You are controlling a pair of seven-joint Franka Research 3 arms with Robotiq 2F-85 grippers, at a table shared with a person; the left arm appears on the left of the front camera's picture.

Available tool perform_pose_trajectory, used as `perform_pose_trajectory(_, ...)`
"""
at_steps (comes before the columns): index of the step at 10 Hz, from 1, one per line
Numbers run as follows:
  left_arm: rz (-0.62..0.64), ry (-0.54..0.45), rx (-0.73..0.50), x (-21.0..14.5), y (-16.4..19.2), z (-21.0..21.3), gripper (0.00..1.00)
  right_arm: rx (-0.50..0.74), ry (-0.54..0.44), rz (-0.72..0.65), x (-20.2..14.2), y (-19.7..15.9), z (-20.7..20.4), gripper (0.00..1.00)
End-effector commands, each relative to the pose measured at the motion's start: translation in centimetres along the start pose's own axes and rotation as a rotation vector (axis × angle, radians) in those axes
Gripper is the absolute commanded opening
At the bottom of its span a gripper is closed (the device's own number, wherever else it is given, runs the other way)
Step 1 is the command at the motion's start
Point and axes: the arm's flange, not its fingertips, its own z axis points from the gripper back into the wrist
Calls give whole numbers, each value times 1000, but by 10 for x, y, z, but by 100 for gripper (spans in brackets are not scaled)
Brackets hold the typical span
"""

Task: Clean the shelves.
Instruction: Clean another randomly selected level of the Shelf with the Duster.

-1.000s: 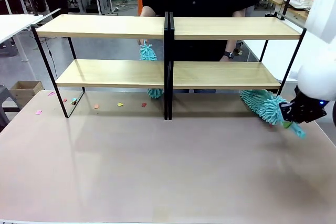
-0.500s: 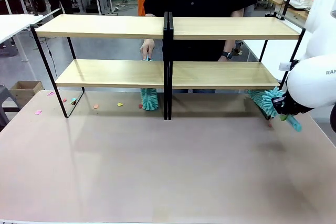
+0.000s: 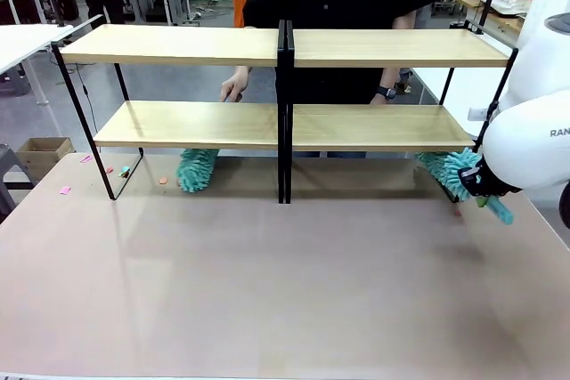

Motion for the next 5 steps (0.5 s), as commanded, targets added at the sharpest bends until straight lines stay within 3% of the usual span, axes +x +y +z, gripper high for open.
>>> perform_pose_trajectory(1,1,-6,-8,-1,0,-1,100,205,138,85,-88,-27,-8,12)
perform_pose_trajectory(2,1,-6,-8,-1,0,-1,100,340,234,151,-99,-41,1,12)
perform_pose_trajectory(4,1,-6,-8,-1,0,-1,100,495,232,179,-119,-99,30,12)
perform_pose_trajectory(5,1,-6,-8,-1,0,-1,100,588,277,241,-129,-126,43,12)
